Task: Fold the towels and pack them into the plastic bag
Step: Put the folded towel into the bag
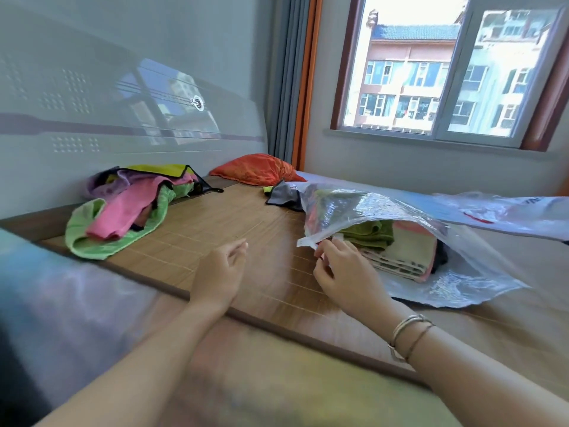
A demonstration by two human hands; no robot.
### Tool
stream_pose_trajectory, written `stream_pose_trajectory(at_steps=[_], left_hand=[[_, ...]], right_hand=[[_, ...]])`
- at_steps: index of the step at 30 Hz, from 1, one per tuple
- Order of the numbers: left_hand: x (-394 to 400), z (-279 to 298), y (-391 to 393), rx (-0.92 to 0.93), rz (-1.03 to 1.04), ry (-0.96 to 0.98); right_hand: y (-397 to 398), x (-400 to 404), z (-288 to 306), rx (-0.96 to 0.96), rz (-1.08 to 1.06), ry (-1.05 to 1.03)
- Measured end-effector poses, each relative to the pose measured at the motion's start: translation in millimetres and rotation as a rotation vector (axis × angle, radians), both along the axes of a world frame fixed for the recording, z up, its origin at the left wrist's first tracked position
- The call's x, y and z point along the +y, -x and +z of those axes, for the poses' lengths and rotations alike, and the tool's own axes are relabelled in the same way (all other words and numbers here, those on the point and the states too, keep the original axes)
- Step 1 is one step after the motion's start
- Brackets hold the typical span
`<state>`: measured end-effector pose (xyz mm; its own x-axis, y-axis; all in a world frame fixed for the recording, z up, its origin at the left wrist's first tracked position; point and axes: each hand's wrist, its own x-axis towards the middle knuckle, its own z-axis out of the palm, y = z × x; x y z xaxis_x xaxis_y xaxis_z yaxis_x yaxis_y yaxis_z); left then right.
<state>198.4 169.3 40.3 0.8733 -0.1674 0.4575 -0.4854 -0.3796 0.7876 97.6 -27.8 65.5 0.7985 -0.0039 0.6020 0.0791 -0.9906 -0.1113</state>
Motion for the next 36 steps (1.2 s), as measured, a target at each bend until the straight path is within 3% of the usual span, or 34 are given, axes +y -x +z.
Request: stream_pose_trajectory(at_steps=[3, 5, 10, 14, 19, 22, 25, 27, 29, 33, 36], left_hand=[[48.1, -9.0, -24.6, 0.009, 0.091, -0.064], [79.5, -16.1, -42.2, 0.006, 0.146, -0.131], [148.1, -26.6, -92.0, -0.062, 0.304, -0.343], [180.2, -29.6, -142.4, -0.109, 0.384, -0.497], [180.4, -29.1, -192.1, 0.115, 0.455, -0.743], [168.0, -28.4, -204.1, 0.183, 0.511, -0.726], [144.9, -22.0, -193.7, 0.034, 0.503, -0.628], [122.1, -13.9, -174.1, -0.053, 0.382, -0.520], [96.0, -6.0, -146.3, -0.022, 0.180, -0.362], [54.6, 7.6, -72.1, 0.130, -0.242, 0.003], [39.2, 11.0, -19.9, 0.204, -0.418, 0.021]], right_hand=[[-30.5, 51.5, -1.0, -0.004, 0.151, -0.057], [-59.7, 85.4, -9.5, 0.115, 0.206, -0.144], [-144.3, 137.6, -43.5, 0.428, 0.202, -0.211], [-188.0, 139.5, -65.1, 0.540, 0.112, -0.075], [-196.8, 133.4, -73.1, 0.539, 0.133, -0.047], [-195.4, 133.6, -73.4, 0.540, 0.128, -0.044], [-195.8, 132.7, -71.5, 0.542, 0.143, -0.089], [-197.4, 129.9, -68.2, 0.537, 0.174, -0.215], [-204.2, 126.6, -66.2, 0.542, 0.215, -0.421], [-186.2, 114.3, -57.8, 0.449, 0.340, -1.206], [-143.0, 98.0, -45.9, 0.391, 0.386, -1.716]])
